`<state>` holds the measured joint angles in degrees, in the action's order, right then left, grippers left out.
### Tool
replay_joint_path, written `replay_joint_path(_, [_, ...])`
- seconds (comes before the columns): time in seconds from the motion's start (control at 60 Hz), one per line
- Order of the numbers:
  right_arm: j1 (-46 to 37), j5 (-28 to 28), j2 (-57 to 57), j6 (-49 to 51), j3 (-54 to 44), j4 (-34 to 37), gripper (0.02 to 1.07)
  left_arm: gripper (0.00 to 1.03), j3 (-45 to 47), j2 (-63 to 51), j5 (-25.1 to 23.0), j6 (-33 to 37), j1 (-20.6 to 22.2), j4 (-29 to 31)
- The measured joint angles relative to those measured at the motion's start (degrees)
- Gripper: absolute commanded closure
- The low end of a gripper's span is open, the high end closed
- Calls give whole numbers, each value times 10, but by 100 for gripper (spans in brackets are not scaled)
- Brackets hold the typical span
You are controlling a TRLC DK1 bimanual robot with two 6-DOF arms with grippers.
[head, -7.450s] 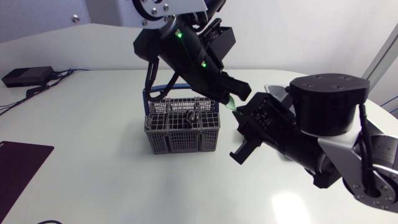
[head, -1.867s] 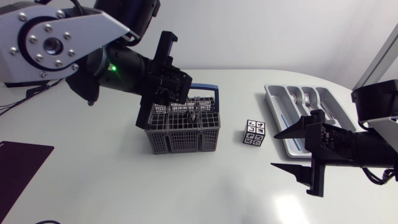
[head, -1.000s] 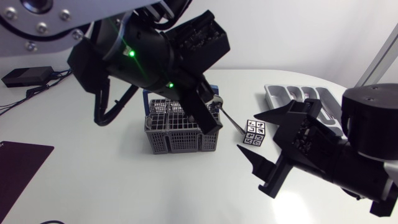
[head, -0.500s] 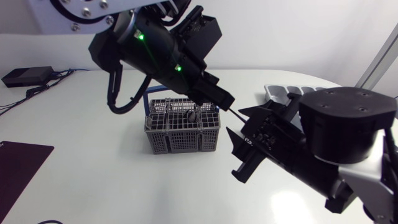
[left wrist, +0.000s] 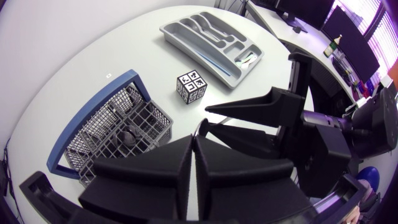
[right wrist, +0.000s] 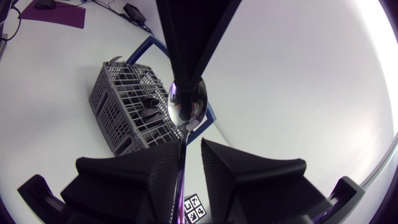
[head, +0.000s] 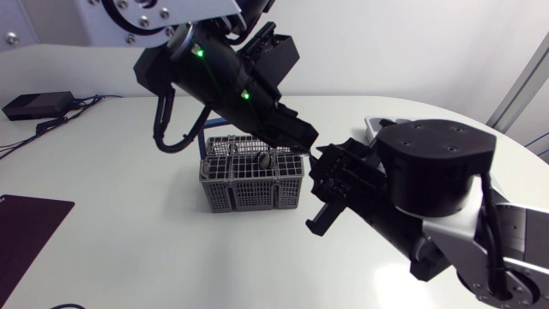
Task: Transfer all utensils from the basket to the drawer tray.
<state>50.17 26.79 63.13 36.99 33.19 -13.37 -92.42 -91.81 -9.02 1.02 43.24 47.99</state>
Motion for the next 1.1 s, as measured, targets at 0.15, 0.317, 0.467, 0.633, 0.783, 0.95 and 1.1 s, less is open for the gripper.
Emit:
replay_joint_path(0.15, [0,-2,4,4,1,2,101,100,0,0,-2,0,-1,0])
replay_joint_path(0.317, [0,-1,8,4,2,2,101,100,0,0,-8,-9,-2,1])
replay_joint_path(0.467, [0,-2,7,4,2,3,101,93,0,0,-11,-10,-5,2])
replay_joint_path(0.633, [0,-12,6,4,2,11,101,70,-4,0,-17,-10,-12,2])
replay_joint_path(0.783, [-3,-38,-4,4,2,35,101,47,-28,2,-19,-11,-31,-11])
replay_joint_path(0.95, [-42,-102,-32,3,-1,73,101,41,-40,16,-19,-13,-68,-37])
replay_joint_path(1.1, [-115,-204,-58,3,-7,126,101,41,-45,26,-7,-12,-108,-40])
